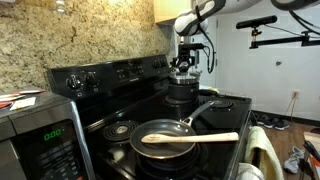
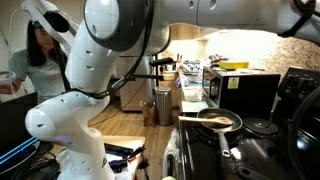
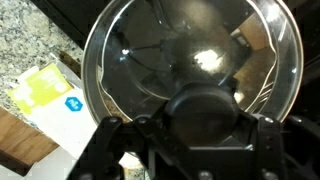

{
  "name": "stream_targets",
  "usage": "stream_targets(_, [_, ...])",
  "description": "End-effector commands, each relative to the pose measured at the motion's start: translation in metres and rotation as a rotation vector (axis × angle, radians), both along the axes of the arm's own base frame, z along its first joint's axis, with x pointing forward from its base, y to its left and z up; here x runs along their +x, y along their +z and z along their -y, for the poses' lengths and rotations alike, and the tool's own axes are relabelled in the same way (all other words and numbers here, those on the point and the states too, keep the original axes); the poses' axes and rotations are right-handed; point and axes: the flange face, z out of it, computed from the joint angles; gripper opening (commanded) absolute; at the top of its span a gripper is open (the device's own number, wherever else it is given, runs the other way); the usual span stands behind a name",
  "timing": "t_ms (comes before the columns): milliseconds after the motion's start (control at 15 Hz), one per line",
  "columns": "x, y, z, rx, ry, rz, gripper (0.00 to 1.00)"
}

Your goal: Pick the lid up from the stove and put it on the pot

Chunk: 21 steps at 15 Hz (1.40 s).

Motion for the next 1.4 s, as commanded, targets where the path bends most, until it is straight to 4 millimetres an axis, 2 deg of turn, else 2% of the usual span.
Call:
stream_targets(0, [0.000, 0.004, 0.005, 0.016, -0.010, 0.039, 0.23])
stream_targets(733, [0.004, -0.009, -0.002, 0.036, 0.002, 0.054, 0.23])
stream_targets(1067, [0.000, -0.009, 0.004, 0.024, -0.010, 0.053, 0.23])
stream_targets(1333, [-0.005, -0.016, 0.008, 0.029, -0.014, 0.033, 0.23])
